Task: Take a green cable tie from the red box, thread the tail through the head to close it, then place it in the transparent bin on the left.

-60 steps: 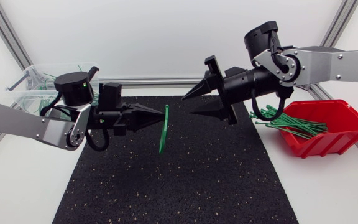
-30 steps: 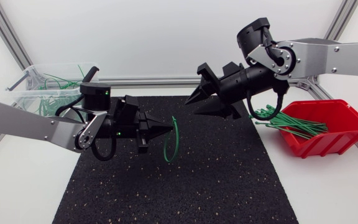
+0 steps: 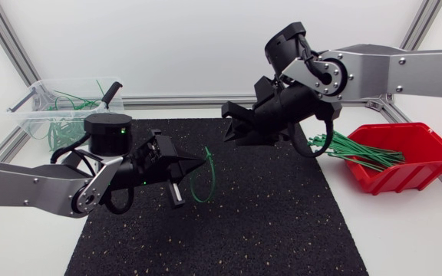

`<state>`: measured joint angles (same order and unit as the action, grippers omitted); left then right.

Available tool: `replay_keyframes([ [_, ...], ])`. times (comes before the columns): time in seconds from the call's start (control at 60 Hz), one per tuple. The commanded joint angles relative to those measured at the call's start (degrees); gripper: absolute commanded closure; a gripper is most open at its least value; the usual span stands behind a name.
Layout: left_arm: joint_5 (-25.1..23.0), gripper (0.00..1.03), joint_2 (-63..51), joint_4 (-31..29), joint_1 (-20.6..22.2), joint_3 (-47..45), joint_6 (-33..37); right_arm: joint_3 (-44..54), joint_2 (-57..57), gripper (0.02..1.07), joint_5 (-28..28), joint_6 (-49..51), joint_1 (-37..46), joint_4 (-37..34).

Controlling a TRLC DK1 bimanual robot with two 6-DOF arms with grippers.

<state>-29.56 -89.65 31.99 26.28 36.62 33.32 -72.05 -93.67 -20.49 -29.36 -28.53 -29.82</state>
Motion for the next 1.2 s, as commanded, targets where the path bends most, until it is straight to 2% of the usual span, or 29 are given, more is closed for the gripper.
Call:
replay_keyframes([
  [0.0,0.9,1.0,1.3,1.1,0.7,-1.8,2.8,0.3,0.8,0.59,2.1,2.2,-2.0,-0.3],
  [0.283,2.5,1.0,1.6,1.4,3.7,-3.1,3.6,2.0,1.1,0.59,6.7,3.4,-7.2,2.1],
  [0.617,2.6,1.0,0.6,2.0,3.4,-2.9,3.5,3.6,1.0,0.6,9.1,4.6,-10.2,2.1],
  [0.783,2.7,1.0,0.7,2.0,3.6,-2.9,3.5,4.3,1.4,0.68,9.8,4.8,-10.2,3.0],
  [0.883,2.8,1.0,0.6,2.0,3.6,-3.0,3.5,4.9,1.8,0.8,10.9,4.9,-10.4,4.1],
  [1.183,3.2,1.0,0.7,2.0,4.2,-3.2,3.5,4.9,1.6,0.82,11.4,5.1,-11.7,4.2],
])
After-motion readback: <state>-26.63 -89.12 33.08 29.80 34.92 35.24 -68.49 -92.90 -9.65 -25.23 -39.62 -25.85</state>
